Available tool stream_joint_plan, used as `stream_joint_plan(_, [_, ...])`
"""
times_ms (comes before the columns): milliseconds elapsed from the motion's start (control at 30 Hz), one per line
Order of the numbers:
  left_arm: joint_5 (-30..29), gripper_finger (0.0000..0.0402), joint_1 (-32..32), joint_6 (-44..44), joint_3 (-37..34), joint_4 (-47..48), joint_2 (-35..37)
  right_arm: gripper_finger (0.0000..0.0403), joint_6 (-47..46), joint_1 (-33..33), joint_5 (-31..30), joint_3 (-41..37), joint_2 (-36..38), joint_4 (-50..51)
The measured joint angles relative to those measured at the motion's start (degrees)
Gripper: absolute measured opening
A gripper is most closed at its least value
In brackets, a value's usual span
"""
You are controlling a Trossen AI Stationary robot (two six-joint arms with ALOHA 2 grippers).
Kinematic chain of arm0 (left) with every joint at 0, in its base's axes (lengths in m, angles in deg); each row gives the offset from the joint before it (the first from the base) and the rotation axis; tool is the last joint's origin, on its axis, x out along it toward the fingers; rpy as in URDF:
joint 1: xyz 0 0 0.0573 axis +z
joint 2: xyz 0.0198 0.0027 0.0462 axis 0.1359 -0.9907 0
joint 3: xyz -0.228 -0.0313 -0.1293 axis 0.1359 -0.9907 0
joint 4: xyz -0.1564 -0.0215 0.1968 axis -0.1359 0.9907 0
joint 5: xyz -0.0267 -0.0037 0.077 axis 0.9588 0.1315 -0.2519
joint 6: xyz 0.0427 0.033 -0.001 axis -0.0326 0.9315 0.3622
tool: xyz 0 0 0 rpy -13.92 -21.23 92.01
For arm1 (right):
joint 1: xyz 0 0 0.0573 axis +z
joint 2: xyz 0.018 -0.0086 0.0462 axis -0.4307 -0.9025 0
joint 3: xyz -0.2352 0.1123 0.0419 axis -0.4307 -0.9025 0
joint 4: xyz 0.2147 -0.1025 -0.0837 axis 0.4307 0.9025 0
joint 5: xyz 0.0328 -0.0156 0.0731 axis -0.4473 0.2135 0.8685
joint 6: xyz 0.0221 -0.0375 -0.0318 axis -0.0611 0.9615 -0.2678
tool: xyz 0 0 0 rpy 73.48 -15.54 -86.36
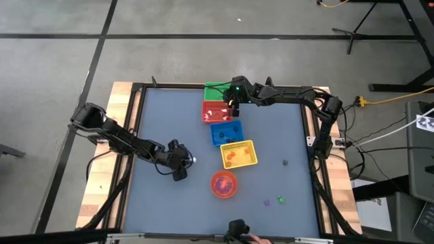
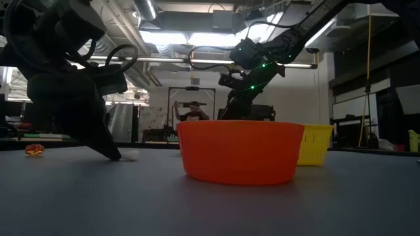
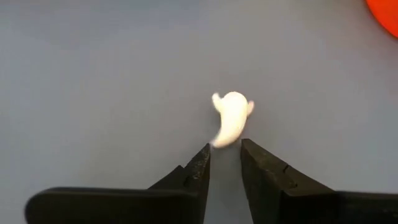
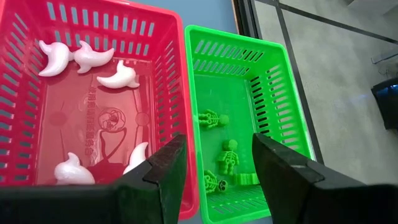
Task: Sort Halloween decoration
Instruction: Put the white ghost toy into the red bin
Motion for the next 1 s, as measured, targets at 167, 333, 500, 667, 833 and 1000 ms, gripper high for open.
stream_joint_plan(167, [0.1,0.0065,0.0,-0.1,0.0,-0.4,0.0,0.0182,0.0,0.0,0.0,0.0,0.0,0.0])
stream_joint_plan(333, [0.0,0.0065,0.0,-0.1,-0.1,-2.5,-0.1,0.0182,0.0,0.0,0.0,0.0,0.0,0.0])
stream_joint_plan(500, [0.3,0.0082,0.0,0.0,-0.1,-4.1,-0.1,0.0182,0.0,0.0,0.0,0.0,0.0,0.0])
stream_joint_plan(667, [0.0,0.0126,0.0,3.1,-0.1,-8.8,-0.1,0.0182,0.0,0.0,0.0,0.0,0.0,0.0])
stream_joint_plan(833, [-0.1,0.0162,0.0,9.9,-0.1,-10.0,-0.1,0.0182,0.0,0.0,0.0,0.0,0.0,0.0])
stream_joint_plan(1000, [-1.7,0.0176,0.0,15.0,-0.1,-10.1,-0.1,0.0182,0.0,0.0,0.0,0.0,0.0,-0.1])
